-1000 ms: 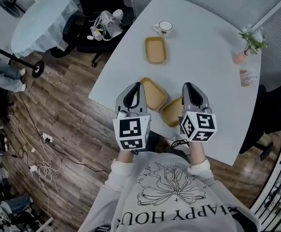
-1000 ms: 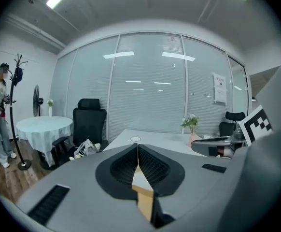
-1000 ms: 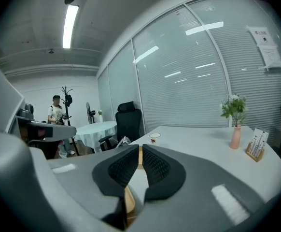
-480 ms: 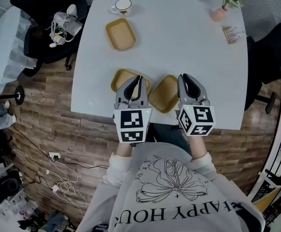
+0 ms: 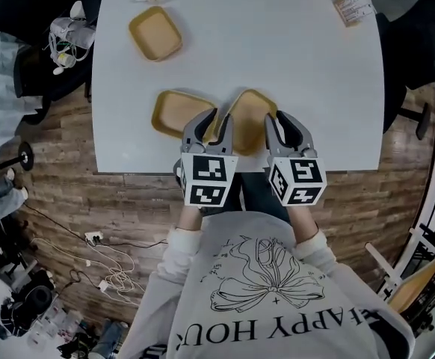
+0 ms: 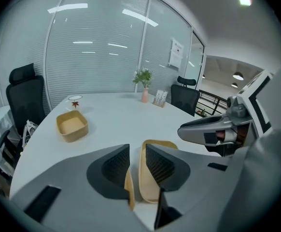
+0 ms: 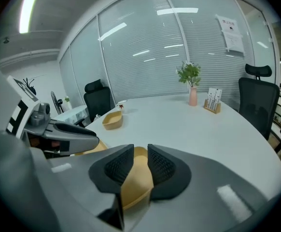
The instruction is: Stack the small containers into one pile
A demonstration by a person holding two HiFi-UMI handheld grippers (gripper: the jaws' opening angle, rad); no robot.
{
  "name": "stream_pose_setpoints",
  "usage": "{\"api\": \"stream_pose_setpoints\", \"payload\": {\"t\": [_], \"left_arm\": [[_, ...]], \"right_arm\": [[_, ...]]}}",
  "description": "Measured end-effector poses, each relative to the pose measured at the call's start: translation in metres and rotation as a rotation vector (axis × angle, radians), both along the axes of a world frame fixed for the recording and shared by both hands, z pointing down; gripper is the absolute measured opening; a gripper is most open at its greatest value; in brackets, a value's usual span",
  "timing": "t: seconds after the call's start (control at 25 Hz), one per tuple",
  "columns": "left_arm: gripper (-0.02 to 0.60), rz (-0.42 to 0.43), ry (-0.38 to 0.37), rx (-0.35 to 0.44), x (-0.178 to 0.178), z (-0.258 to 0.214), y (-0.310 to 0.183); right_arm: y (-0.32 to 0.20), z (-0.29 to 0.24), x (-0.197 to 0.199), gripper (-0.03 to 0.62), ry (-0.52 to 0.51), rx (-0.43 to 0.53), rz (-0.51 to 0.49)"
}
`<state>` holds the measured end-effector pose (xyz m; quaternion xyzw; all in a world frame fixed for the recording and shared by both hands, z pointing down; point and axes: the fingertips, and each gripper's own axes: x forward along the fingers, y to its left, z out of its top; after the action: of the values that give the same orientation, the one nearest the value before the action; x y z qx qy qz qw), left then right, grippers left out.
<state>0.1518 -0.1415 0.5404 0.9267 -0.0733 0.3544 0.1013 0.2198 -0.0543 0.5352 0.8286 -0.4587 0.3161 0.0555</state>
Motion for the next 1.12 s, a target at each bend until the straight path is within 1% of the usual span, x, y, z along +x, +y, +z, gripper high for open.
{"api": "stream_pose_setpoints", "payload": {"t": [0.12,0.28,0.6,0.72,0.8,0.84,0.96,1.04,1.12], "left_arm": [[0.109,0.058,-0.062,-0.007,0.002,0.018,0.009],[0.109,0.123,-0.130,0.029,0.011,0.038,0.013],[0.109,0.198,-0.242,0.050,0.018,0.064,0.019],[0.109,0.211,-0.270,0.044,0.020,0.069,0.022],[0.106,0.206,-0.289,0.043,0.021,0.073,0.023],[0.089,0.198,-0.298,0.048,0.021,0.075,0.023],[0.066,0.179,-0.316,0.057,0.021,0.078,0.022],[0.047,0.171,-0.314,0.043,0.021,0.077,0.022],[0.034,0.167,-0.300,0.024,0.022,0.075,0.023]], "right_arm": [[0.005,0.014,-0.004,0.118,-0.028,-0.037,-0.006],[0.010,0.033,0.000,0.138,-0.044,-0.072,0.008],[0.029,0.070,-0.002,0.150,-0.162,-0.122,0.067],[0.032,0.081,-0.002,0.150,-0.208,-0.137,0.077],[0.032,0.087,-0.003,0.149,-0.234,-0.133,0.079],[0.032,0.089,-0.004,0.149,-0.246,-0.123,0.081],[0.033,0.090,-0.003,0.118,-0.283,-0.100,0.104],[0.034,0.089,-0.001,0.103,-0.307,-0.088,0.129],[0.034,0.085,0.003,0.067,-0.337,-0.061,0.149]]}}
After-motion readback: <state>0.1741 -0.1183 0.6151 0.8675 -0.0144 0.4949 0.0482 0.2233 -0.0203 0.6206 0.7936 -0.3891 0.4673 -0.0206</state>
